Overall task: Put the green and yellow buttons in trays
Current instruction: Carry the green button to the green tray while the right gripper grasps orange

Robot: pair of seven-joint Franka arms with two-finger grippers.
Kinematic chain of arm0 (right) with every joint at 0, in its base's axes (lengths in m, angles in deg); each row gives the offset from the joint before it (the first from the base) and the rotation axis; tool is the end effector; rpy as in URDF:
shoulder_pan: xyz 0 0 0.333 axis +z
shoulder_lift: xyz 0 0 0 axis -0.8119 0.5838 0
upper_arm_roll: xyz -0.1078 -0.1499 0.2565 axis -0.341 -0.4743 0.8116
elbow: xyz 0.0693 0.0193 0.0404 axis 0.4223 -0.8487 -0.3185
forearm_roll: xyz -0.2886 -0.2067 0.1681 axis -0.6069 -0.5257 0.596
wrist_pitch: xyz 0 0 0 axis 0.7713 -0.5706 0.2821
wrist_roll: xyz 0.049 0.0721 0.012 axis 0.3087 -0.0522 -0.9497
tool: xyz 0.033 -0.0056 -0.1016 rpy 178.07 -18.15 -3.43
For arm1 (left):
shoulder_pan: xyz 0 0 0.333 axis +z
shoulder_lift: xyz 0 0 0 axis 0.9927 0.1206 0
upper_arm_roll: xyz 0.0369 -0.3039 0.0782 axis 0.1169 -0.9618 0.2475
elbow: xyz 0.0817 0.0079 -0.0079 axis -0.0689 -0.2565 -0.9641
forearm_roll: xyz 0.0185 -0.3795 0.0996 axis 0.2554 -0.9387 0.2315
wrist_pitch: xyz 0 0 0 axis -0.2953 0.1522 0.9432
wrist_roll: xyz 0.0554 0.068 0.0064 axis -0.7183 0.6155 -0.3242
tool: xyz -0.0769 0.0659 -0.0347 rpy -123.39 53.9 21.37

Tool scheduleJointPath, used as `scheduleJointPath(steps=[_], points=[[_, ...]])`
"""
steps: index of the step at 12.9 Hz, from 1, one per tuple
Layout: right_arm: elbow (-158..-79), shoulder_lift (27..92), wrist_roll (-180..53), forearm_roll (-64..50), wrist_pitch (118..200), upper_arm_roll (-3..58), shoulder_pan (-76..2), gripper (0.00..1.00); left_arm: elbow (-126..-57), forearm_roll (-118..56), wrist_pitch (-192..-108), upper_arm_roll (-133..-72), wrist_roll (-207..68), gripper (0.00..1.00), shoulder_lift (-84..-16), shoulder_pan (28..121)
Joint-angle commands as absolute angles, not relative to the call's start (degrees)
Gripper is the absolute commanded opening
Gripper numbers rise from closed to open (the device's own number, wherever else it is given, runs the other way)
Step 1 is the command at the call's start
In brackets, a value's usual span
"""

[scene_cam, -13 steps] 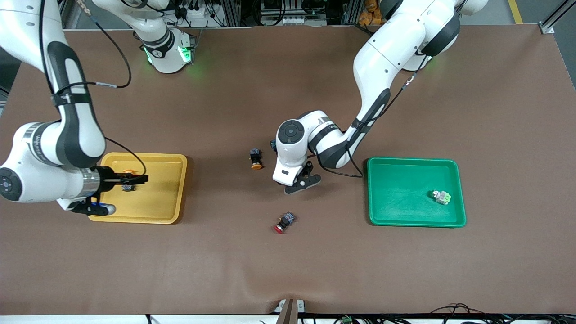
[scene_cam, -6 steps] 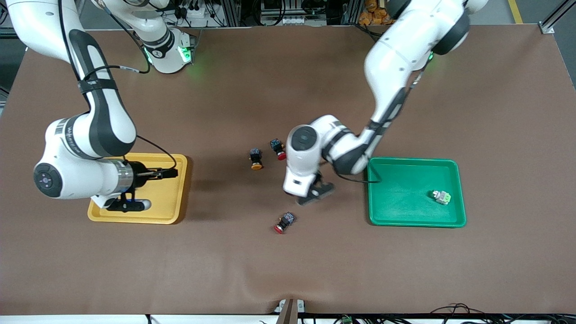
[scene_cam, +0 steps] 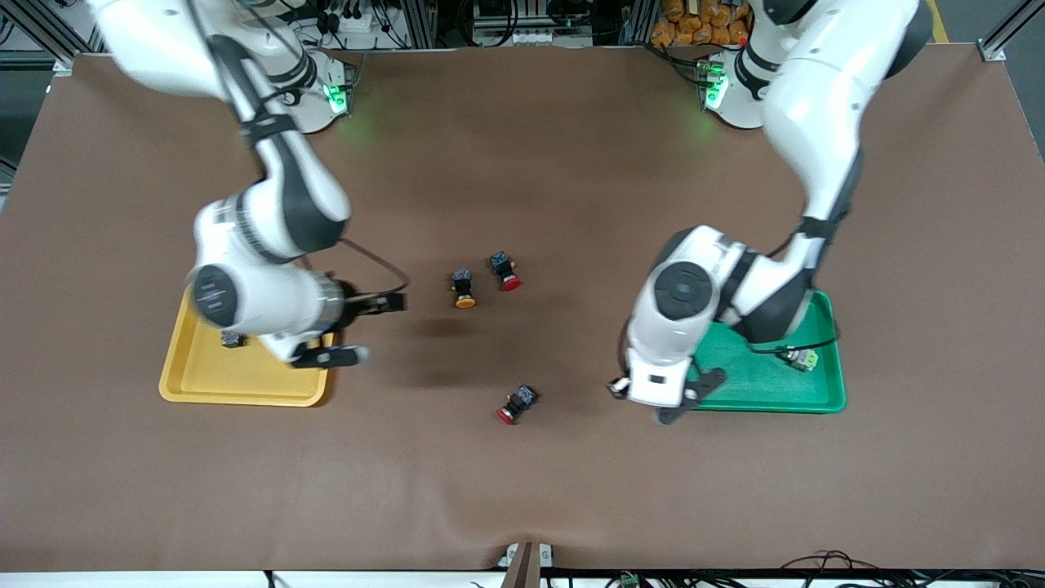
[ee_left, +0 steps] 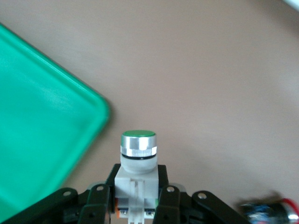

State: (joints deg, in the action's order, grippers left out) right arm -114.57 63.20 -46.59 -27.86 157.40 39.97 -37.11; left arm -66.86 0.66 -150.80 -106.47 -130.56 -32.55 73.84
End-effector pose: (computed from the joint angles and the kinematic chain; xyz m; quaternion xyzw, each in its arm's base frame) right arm 0.6004 0.2779 0.3279 -0.9854 -0.0353 0.1129 0.1226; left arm 0.6772 -0.3078 0.3184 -0.9602 -0.2745 -0.0505 0.0126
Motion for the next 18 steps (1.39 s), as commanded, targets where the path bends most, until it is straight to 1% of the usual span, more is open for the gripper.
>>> scheduleJointPath(steps=[1,2,3,5,6,8,9,10,11,14,16,17,18], points=[[-127.6,59.1,-46.0,-27.3,171.4,39.3,-30.8,1.0,-79.3,-0.2,-149.5,-109.9,-121.7,0.0,-40.4,83.3],[-131.3,58.9,-46.0,-27.3,177.0,39.3,-28.8,1.0,-82.6,-0.1,-149.7,-110.0,-118.2,0.0,-41.8,86.0],[-133.8,58.9,-45.8,-27.4,180.9,39.3,-26.9,1.0,-84.9,-0.1,-150.0,-110.0,-115.7,0.0,-42.8,88.1],[-135.0,59.3,-40.3,-27.9,182.8,38.8,-22.2,1.0,-87.9,0.0,-150.7,-110.0,-112.6,0.0,-42.7,91.2],[-135.9,59.1,-39.0,-29.2,182.8,38.9,-21.7,1.0,-89.4,0.6,-152.0,-109.9,-112.6,0.0,-42.4,91.4],[-137.5,59.6,-37.2,-32.1,184.4,38.8,-20.6,1.0,-93.9,0.7,-158.4,-109.8,-112.5,0.0,-42.3,93.6],[-138.1,60.2,-35.8,-33.9,186.2,38.8,-20.4,1.0,-95.6,0.7,-161.3,-109.7,-112.5,0.02,-42.3,94.2],[-138.3,61.4,-35.7,-35.7,187.4,38.6,-20.7,1.0,-95.9,0.7,-161.8,-109.8,-112.5,0.41,-42.3,94.4],[-138.2,62.3,-35.7,-36.0,188.5,38.4,-21.1,1.0,-95.8,0.6,-161.8,-109.9,-112.8,0.99,-42.4,94.4],[-138.0,65.0,-34.3,-36.1,192.7,37.8,-20.3,1.0,-95.6,0.5,-161.2,-110.4,-113.1,1.0,-43.8,94.0],[-137.3,66.2,-32.3,-36.2,193.0,37.7,-19.0,0.89,-95.4,0.5,-158.9,-110.8,-112.5,1.0,-46.9,94.4],[-136.9,66.5,-31.9,-36.3,193.0,37.5,-18.7,0.75,-95.3,0.0,-157.1,-110.8,-111.8,1.0,-49.0,94.4],[-136.6,66.5,-31.7,-36.8,192.9,37.3,-18.7,0.31,-95.0,-0.2,-155.3,-111.0,-110.9,1.0,-51.4,94.6]])
